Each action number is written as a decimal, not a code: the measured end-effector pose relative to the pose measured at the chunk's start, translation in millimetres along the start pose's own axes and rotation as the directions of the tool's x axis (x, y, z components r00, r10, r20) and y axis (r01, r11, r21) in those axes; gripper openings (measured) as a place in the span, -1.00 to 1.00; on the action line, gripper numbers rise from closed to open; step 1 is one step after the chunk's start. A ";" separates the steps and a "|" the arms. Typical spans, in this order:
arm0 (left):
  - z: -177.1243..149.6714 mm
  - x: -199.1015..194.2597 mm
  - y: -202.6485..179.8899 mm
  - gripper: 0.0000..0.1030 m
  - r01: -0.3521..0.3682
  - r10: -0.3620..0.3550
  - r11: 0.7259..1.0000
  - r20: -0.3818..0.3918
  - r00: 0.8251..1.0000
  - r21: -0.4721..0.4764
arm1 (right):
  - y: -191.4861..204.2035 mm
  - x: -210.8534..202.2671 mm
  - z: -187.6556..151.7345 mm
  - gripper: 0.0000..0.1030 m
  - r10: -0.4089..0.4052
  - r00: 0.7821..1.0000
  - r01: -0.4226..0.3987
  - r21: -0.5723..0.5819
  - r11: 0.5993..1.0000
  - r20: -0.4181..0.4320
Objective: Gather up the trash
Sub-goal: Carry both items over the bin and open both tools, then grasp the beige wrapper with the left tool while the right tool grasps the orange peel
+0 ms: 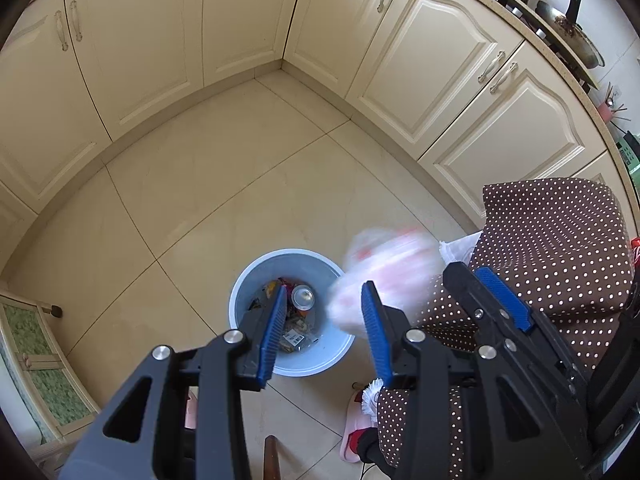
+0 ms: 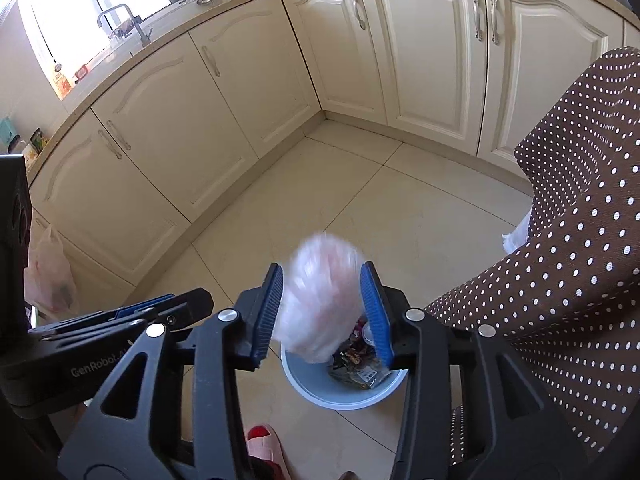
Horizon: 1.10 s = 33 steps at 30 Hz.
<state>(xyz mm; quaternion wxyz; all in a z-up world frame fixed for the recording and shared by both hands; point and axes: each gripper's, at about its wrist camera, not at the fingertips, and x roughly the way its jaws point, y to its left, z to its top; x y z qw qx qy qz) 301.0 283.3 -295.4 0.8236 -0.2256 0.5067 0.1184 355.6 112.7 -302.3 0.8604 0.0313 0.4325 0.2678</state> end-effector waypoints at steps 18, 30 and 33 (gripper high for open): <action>-11.4 -90.3 -55.4 -0.25 0.040 -0.052 0.996 0.156 0.986 0.079 | -13.1 -107.1 15.4 -0.14 -0.026 0.982 0.028 -0.008 1.000 0.189; -37.4 -157.2 -219.1 -0.10 0.147 -0.232 0.932 0.235 0.944 0.331 | -107.9 -267.6 14.8 -0.06 -0.225 0.886 0.193 0.120 0.974 0.404; -55.3 -157.8 -286.0 -0.09 0.195 -0.300 0.883 0.195 0.934 0.428 | -152.0 -305.7 8.6 -0.05 -0.315 0.851 0.251 0.201 0.947 0.420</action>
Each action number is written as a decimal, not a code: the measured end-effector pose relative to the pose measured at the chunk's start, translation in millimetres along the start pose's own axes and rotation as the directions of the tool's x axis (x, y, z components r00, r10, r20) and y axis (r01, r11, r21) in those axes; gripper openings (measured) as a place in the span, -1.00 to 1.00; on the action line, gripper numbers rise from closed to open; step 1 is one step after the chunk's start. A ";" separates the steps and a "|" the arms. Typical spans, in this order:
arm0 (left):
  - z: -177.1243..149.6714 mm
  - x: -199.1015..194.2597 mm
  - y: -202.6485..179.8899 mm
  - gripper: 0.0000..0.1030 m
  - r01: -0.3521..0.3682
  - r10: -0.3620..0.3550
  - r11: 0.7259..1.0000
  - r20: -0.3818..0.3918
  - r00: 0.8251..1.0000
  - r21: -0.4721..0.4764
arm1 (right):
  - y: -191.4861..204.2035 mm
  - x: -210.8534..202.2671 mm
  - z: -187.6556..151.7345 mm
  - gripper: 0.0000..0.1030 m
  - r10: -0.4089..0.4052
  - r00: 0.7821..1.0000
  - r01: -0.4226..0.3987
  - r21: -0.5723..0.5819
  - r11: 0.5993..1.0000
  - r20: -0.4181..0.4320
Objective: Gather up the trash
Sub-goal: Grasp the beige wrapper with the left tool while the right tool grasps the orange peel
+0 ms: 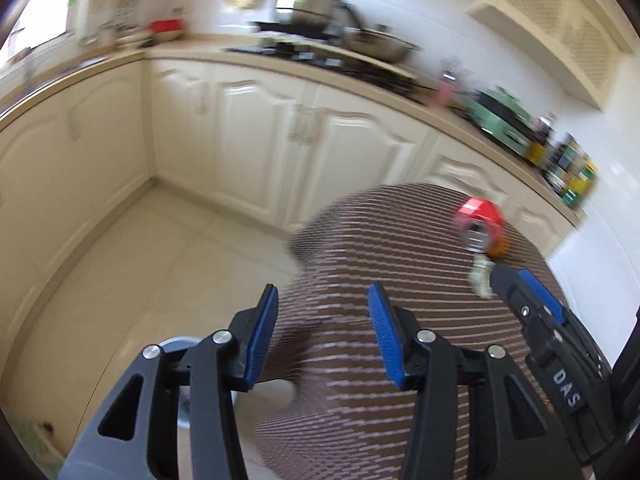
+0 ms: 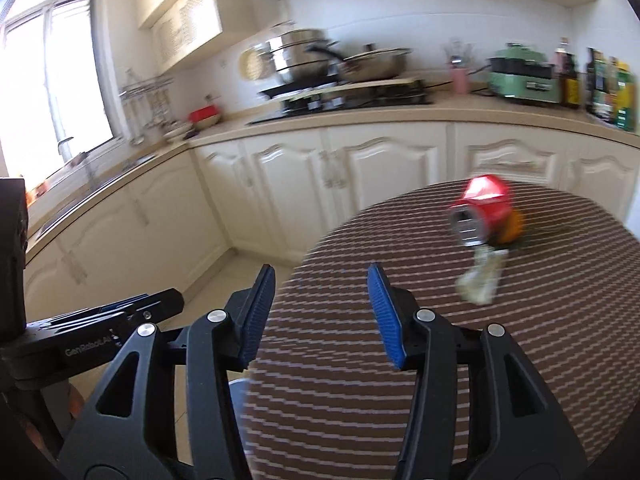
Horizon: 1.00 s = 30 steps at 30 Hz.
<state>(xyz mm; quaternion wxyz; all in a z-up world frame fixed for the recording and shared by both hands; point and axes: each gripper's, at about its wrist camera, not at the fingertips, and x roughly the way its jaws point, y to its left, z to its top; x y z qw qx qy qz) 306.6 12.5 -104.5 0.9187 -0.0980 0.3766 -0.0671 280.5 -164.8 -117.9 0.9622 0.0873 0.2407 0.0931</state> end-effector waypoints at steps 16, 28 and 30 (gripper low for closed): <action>6.1 121.7 -204.3 -0.09 0.124 -0.077 0.953 -0.173 0.982 0.278 | -193.2 -12.4 43.9 -0.01 -0.229 0.971 0.236 0.149 0.960 -0.065; -0.3 188.4 -202.7 -0.54 0.072 0.007 0.944 -0.240 0.971 0.321 | -217.6 61.4 32.0 0.02 -0.177 0.960 0.209 0.137 0.968 -0.219; 4.3 183.6 -194.5 -0.69 0.055 0.012 0.953 -0.221 0.975 0.297 | -217.3 71.0 33.8 0.05 -0.169 0.957 0.204 0.132 0.970 -0.236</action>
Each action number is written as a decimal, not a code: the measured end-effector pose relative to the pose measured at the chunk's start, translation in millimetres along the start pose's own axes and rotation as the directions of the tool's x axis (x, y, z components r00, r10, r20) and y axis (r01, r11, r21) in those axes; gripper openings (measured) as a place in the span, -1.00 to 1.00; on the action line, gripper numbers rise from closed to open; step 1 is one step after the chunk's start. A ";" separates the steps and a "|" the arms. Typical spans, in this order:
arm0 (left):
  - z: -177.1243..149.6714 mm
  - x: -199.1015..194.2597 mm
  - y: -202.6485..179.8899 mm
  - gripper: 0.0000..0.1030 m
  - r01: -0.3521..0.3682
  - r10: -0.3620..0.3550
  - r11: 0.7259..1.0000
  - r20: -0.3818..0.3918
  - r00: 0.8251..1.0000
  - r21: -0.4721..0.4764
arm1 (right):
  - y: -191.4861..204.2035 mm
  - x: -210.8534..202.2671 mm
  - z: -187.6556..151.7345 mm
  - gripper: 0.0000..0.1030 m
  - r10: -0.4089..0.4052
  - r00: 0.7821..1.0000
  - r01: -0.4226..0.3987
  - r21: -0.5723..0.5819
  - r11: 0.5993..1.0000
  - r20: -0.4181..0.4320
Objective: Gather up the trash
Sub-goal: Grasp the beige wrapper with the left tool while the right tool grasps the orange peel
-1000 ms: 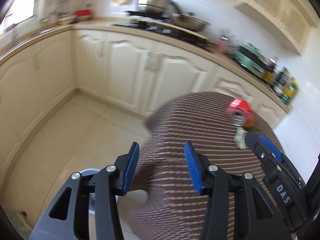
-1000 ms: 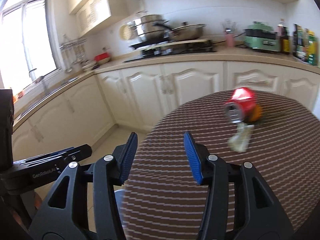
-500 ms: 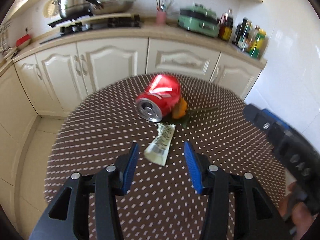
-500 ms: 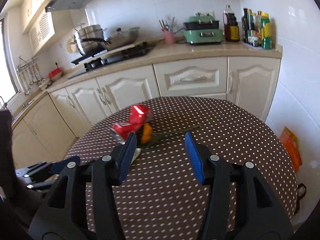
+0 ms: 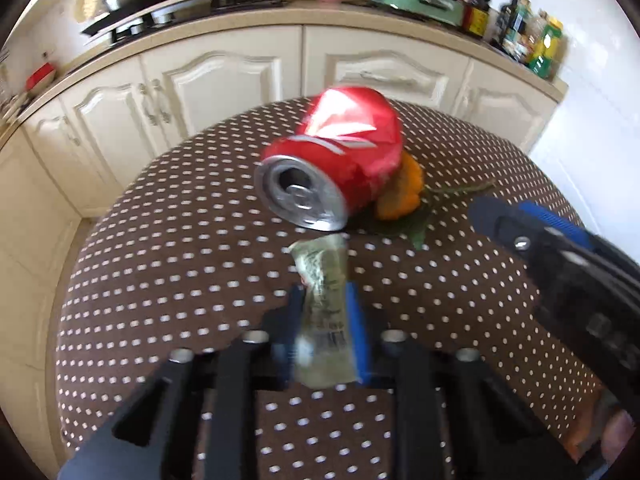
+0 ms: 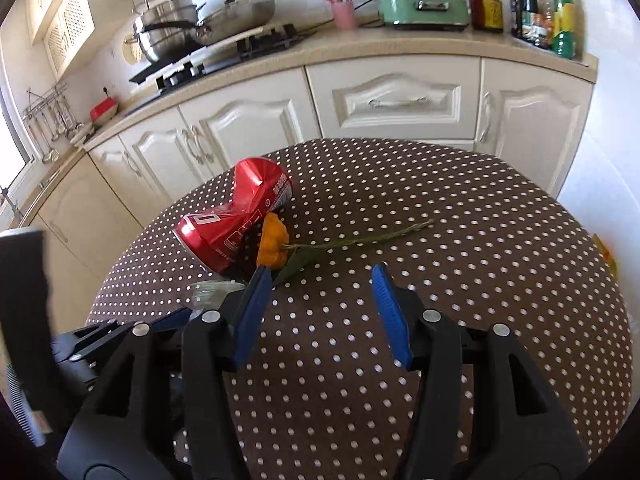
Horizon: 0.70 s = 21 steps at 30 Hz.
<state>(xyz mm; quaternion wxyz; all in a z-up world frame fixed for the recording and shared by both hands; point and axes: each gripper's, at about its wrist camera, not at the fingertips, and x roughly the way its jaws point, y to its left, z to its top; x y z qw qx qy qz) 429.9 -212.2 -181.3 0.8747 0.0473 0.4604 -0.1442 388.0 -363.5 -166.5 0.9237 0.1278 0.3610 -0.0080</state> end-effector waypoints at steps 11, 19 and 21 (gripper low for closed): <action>-4.6 -33.7 57.7 -0.78 -0.004 0.015 0.992 0.088 0.996 -0.126 | 36.3 48.2 9.2 0.08 -0.042 0.996 0.033 -0.123 0.992 -0.076; -9.2 -41.2 73.3 -0.81 0.079 -0.062 0.986 0.113 0.992 -0.148 | 35.8 61.0 11.2 -0.71 -0.074 0.994 0.061 -0.146 0.987 -0.085; -11.0 -45.8 76.5 -0.81 0.090 -0.072 0.984 0.120 0.990 -0.152 | 34.8 56.2 11.1 -0.75 -0.070 0.995 0.060 -0.130 0.990 -0.069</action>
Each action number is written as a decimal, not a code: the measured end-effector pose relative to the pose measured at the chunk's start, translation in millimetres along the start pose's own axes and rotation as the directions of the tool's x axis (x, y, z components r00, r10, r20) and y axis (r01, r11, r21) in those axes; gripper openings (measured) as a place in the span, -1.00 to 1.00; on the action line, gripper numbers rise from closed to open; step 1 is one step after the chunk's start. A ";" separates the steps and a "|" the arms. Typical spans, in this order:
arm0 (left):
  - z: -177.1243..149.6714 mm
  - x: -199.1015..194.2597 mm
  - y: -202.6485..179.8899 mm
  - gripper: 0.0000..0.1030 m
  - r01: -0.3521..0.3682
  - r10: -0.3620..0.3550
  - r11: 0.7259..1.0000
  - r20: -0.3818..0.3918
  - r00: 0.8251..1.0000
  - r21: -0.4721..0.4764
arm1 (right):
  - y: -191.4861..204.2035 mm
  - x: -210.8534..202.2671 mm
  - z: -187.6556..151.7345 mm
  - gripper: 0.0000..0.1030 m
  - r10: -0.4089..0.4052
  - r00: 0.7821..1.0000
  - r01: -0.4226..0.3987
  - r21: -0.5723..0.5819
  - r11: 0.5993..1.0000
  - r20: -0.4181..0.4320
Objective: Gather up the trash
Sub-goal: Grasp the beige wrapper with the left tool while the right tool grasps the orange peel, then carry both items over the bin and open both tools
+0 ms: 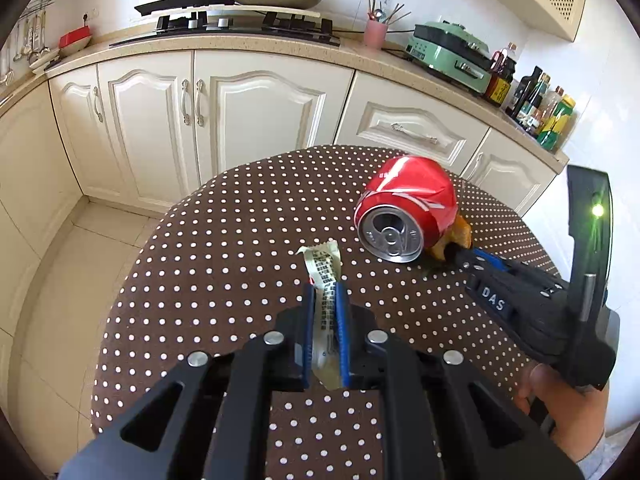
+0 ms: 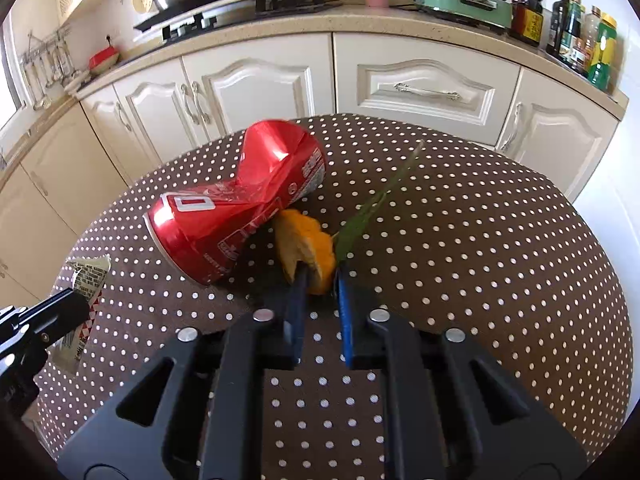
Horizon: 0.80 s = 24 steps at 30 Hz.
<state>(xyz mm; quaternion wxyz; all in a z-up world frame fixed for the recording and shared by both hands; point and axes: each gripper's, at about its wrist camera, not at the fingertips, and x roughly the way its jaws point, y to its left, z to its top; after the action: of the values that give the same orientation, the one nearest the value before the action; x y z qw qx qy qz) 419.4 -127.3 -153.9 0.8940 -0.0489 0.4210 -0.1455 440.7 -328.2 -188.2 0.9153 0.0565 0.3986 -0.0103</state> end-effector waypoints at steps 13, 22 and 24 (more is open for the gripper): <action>-23.7 -72.2 28.1 -0.83 0.077 -0.074 0.996 0.087 0.993 -0.036 | 13.5 -100.0 -35.4 -0.80 0.060 0.983 -0.074 0.072 0.995 0.171; -64.3 -127.7 108.0 -0.83 0.023 -0.008 0.991 0.114 0.993 -0.134 | 138.1 -142.7 -59.3 -0.80 0.274 0.943 -0.256 -0.116 0.960 0.190; -74.0 -137.0 132.2 -0.83 0.005 0.015 0.985 0.115 0.993 -0.172 | 171.2 -142.5 -66.1 -0.80 0.322 0.931 -0.296 -0.160 0.942 0.172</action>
<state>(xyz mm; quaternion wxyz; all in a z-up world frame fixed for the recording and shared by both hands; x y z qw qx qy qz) 308.9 42.6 -127.9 0.9097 -0.1332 0.3796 -0.1035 306.3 -154.5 -112.5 0.9418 0.0572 0.2928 0.1548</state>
